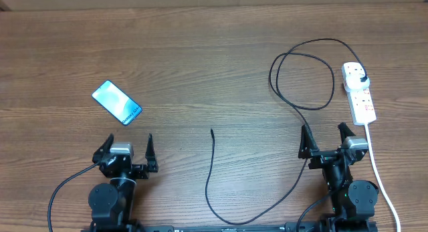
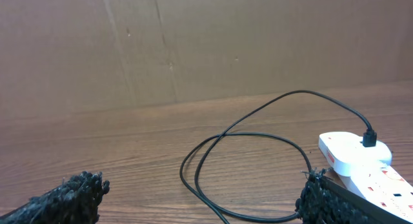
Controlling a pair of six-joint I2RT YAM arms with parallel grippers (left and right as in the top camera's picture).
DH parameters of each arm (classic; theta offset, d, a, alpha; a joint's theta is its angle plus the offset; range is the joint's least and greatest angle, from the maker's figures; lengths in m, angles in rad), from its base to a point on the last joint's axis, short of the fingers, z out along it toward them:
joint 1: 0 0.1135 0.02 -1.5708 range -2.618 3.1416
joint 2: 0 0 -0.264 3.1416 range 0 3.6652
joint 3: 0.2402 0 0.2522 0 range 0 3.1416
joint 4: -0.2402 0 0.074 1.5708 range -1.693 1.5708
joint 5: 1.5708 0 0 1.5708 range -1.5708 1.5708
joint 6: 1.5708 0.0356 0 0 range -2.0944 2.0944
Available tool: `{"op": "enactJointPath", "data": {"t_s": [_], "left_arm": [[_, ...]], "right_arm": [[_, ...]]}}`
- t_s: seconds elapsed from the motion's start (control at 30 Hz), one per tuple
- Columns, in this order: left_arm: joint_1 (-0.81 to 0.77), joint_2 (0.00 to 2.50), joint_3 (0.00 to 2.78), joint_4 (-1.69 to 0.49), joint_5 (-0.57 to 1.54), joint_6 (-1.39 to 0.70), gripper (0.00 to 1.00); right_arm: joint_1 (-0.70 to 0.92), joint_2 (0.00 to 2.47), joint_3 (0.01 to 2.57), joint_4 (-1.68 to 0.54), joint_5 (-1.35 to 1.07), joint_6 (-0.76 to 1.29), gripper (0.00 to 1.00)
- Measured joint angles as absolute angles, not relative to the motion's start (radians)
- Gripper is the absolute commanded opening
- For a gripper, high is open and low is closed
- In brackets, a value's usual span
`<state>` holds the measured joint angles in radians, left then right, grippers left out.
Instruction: Plug charger to phone and switch on socket
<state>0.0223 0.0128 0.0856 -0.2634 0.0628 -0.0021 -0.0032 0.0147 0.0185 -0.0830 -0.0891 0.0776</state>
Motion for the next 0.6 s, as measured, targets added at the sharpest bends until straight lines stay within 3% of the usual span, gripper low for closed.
{"op": "enactJointPath", "data": {"t_s": [0.6], "left_arm": [[0.022,0.028,0.381,-0.561,0.046,-0.009,1.0]], "right_arm": [[-0.003,0.015,0.019,-0.083,-0.089,0.078,1.0]]}}
